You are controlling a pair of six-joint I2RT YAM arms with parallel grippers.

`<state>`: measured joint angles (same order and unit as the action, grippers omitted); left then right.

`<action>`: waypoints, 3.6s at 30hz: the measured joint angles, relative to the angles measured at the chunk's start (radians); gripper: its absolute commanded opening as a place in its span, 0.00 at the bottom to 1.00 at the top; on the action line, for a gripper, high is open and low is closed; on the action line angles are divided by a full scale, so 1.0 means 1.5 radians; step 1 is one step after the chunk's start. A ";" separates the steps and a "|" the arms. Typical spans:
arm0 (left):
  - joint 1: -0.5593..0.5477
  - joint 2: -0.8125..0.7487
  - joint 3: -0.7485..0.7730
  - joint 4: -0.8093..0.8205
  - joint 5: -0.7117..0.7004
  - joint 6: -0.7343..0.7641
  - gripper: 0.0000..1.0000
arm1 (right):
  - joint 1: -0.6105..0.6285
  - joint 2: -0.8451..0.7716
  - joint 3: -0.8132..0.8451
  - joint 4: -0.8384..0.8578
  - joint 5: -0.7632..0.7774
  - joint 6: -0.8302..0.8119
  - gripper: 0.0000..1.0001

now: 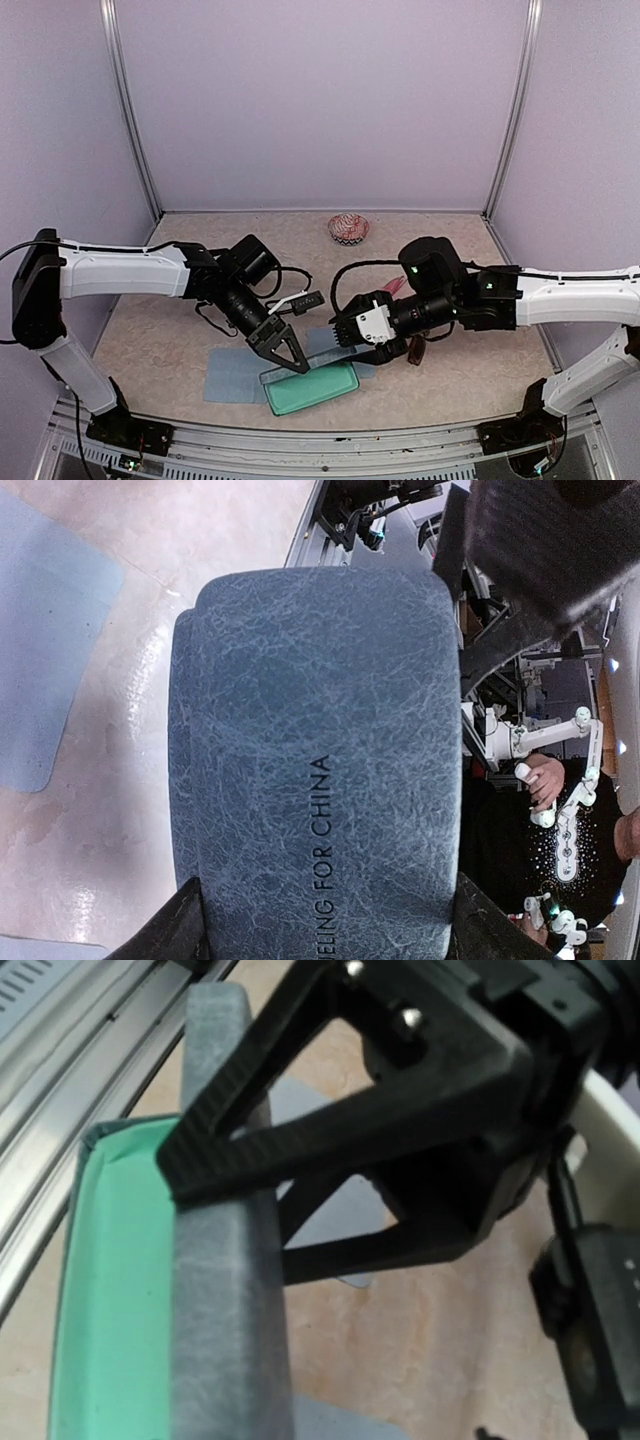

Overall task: Organize the sunglasses
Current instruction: Pass from the left arm to the right, then place the opened sunglasses case at the center of the board.

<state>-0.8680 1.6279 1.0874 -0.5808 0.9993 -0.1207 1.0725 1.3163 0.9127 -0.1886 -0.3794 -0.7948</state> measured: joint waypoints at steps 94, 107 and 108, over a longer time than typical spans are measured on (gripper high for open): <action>0.278 -0.111 0.100 0.179 -0.415 -0.289 0.99 | -0.307 0.444 0.169 0.225 -0.276 -0.023 0.00; 0.279 -0.108 0.087 0.193 -0.403 -0.291 0.99 | -0.310 0.478 0.229 0.223 -0.277 0.002 0.00; 0.280 -0.108 0.087 0.194 -0.401 -0.291 0.99 | -0.311 0.478 0.233 0.219 -0.273 0.003 0.00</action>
<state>-0.4484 1.4654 1.2179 -0.2901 0.3973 -0.5579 0.6067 2.0327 1.2625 0.1406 -0.7887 -0.7906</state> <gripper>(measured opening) 0.988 0.134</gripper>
